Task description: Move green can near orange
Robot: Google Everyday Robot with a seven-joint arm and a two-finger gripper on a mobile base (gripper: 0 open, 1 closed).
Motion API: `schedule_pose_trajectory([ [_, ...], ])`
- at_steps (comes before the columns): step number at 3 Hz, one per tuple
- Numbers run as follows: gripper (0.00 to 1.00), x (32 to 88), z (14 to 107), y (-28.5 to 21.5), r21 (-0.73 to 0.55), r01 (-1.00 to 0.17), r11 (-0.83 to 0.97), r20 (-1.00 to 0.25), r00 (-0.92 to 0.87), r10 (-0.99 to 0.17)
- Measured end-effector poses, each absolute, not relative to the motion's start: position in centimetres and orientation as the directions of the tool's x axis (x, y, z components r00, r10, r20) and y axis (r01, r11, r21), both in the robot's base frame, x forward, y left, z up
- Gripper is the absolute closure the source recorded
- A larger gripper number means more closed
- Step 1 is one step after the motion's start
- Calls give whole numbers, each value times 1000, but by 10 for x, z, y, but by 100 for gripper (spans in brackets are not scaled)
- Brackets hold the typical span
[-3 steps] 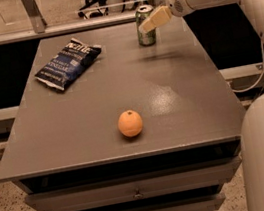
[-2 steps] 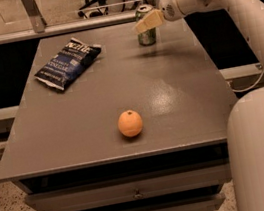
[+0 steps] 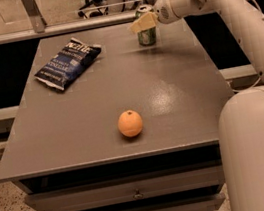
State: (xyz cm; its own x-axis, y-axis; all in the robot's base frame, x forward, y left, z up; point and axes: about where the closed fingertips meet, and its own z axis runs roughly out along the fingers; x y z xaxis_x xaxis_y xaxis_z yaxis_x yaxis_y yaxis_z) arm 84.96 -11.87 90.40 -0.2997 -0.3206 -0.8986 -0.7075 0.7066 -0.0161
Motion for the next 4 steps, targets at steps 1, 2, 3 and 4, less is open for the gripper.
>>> schedule_pose_trajectory([
  [1,49,838,912,-120,-7,-717,697,-910,-284,-301],
  [2,73,810,925,-123,-12,-743,669,-917,-259,-304],
  [3,95,758,943,-125,-23,-788,615,-923,-220,-315],
  [4,100,666,941,-127,24,-852,522,-923,-219,-316],
])
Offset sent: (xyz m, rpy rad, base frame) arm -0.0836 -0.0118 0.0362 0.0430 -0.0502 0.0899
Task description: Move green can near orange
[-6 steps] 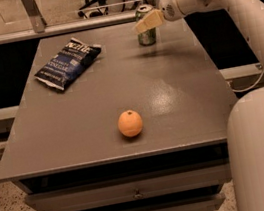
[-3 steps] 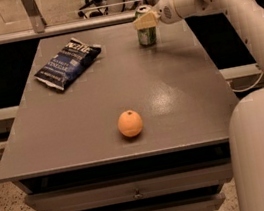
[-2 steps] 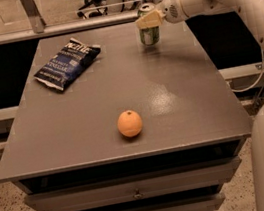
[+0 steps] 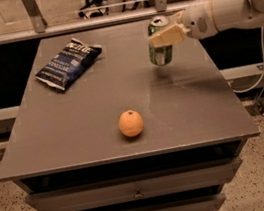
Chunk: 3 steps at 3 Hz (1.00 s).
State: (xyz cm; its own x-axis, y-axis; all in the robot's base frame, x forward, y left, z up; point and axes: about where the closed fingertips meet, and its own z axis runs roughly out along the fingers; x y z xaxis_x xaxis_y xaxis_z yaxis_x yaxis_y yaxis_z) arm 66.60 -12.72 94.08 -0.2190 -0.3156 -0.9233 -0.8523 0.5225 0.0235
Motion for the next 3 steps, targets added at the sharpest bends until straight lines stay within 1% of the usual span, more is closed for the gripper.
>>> schedule_pose_trajectory([
  [1,100,613,937,-131,77,-885,459,-935,-224,-276],
  [3,100,555,933,-113,130,-935,331,-954,-209,-214],
])
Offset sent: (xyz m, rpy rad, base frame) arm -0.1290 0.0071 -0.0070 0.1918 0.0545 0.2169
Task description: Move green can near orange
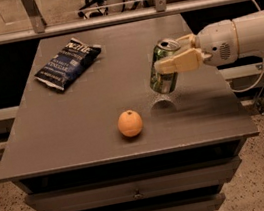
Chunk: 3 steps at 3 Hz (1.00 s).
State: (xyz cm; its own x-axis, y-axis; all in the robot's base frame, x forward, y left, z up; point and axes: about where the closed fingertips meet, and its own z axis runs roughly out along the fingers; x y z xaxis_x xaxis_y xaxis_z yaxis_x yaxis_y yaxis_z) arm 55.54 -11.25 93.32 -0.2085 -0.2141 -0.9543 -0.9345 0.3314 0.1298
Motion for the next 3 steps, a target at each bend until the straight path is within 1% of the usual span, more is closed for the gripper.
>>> schedule_pose_trajectory([
  [1,87,539,930,-99,124,-951,283,-957,-190,-220],
  [3,39,522,919,-73,71,-974,215,-949,-133,-287],
])
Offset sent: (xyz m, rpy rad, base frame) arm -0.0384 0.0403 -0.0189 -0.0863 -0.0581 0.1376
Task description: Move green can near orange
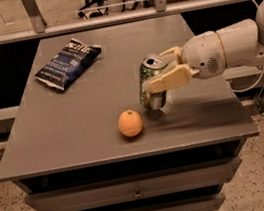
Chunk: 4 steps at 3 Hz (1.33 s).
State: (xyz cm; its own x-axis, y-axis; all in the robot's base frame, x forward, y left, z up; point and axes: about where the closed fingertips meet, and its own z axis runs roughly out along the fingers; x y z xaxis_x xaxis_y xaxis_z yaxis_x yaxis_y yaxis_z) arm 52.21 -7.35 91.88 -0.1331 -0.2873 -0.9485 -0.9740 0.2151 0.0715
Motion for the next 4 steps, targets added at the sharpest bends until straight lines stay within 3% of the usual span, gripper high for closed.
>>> schedule_pose_trajectory([
  [1,15,520,913,-62,61,-980,187,-948,-116,-296],
  [2,0,519,909,-55,59,-984,168,-948,-108,-298],
  [4,0,530,905,-86,13,-969,248,-930,-103,-353],
])
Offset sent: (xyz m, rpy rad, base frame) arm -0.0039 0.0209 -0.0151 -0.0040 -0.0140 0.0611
